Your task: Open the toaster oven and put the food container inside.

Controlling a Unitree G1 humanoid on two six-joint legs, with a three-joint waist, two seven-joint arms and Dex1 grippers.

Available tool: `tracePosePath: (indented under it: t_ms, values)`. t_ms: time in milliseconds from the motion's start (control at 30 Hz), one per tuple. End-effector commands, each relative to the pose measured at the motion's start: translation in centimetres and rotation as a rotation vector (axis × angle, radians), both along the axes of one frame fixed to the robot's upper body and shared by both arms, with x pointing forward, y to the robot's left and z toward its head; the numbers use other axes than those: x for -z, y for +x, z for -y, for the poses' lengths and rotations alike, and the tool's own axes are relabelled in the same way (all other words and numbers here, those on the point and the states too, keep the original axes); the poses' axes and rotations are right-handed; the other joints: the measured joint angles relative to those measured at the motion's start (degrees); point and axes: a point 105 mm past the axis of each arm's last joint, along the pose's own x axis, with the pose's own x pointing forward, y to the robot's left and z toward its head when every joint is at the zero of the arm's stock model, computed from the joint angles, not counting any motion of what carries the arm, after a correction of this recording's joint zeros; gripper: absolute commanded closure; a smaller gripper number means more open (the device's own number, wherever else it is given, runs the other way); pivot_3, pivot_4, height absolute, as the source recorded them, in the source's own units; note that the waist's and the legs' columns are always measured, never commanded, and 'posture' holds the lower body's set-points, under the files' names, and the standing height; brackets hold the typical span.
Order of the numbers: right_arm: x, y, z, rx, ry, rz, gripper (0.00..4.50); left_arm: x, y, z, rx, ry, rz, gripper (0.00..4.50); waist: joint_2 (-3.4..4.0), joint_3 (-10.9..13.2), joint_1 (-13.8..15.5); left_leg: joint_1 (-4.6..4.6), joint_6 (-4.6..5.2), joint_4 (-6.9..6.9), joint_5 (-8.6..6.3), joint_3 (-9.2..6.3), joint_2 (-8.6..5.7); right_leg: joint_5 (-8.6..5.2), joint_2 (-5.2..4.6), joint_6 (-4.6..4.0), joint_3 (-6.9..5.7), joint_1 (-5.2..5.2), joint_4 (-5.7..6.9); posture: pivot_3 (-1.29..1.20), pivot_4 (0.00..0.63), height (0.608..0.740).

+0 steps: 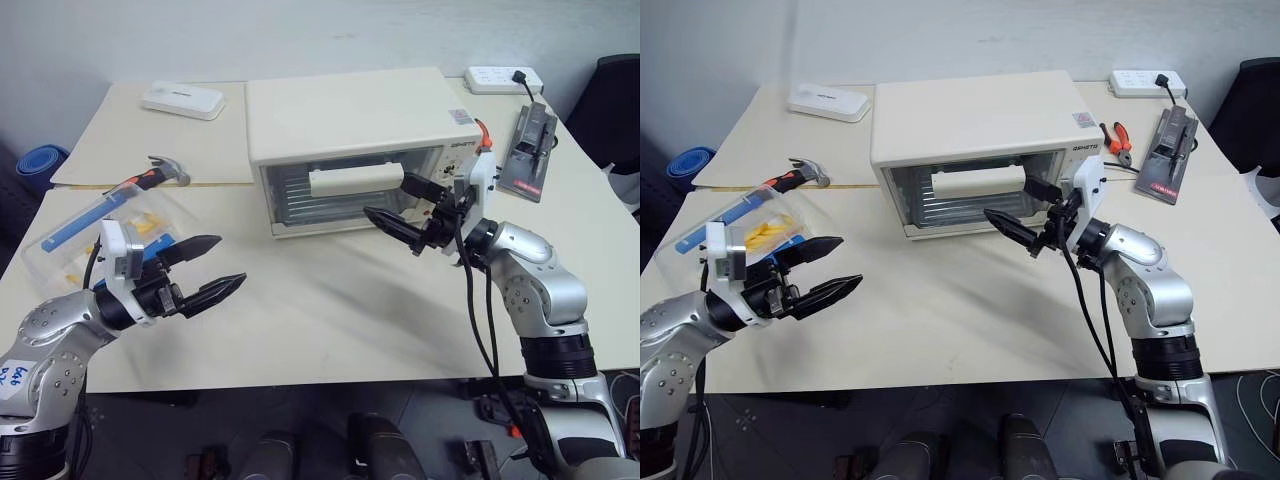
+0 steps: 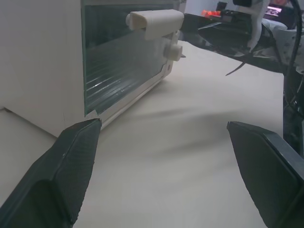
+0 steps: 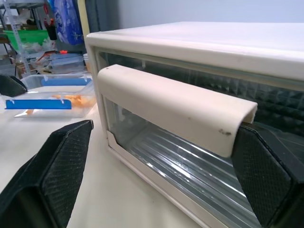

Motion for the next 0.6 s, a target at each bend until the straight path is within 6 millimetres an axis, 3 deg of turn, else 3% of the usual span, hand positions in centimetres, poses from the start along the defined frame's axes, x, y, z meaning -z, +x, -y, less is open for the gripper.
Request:
tracePosePath:
  t_ms: [33, 100, 200, 433, 600]
  values:
    - [-0.3, -2.9, -0.7, -0.129, -0.069, 0.073, 0.03, -0.7, 0.3, -0.2, -0.018, 0.017, 0.031, 0.00, 0.00, 0.00, -0.01, -0.01, 0.00, -0.01, 0.00, 0.00, 0.00, 0.00, 0.00, 0.00, 0.00, -0.01, 0.00, 0.00, 0.150, 0.740]
    - [0.8, -4.0, -0.1, -0.153, -0.132, 0.099, 0.03, -1.0, 0.7, -0.6, -0.037, 0.012, 0.035, 0.00, 0.00, 0.00, 0.02, -0.01, -0.02, -0.04, -0.01, -0.01, 0.02, 0.00, 0.01, 0.00, -0.01, -0.02, 0.00, 0.00, 0.150, 0.740]
    - [2.7, -5.3, 0.7, -0.163, -0.217, 0.117, 0.00, -1.9, 1.6, -0.7, -0.048, -0.019, 0.050, 0.61, 0.00, 0.00, 0.04, -0.02, -0.01, -0.03, -0.01, 0.00, 0.01, 0.00, 0.01, 0.00, -0.01, -0.01, -0.01, 0.00, 0.150, 0.740]
    - [5.1, -5.8, 1.1, -0.127, -0.285, 0.155, 0.00, -1.9, 5.4, 1.8, -0.043, 0.025, 0.096, 2.78, -0.01, 0.00, -0.11, 0.05, -0.07, 0.21, 0.02, 0.13, 0.00, 0.03, 0.02, 0.05, 0.01, 0.05, 0.11, 0.00, 0.150, 0.740]
    - [6.0, -5.7, 1.4, -0.091, -0.276, 0.151, 0.00, -1.4, 6.4, 3.9, 0.066, 0.058, 0.096, 4.30, -0.02, 0.01, -0.25, 0.04, -0.14, 0.21, -0.01, 0.15, 0.08, 0.03, 0.10, 0.06, 0.01, -0.03, 0.18, 0.00, 0.150, 0.740]
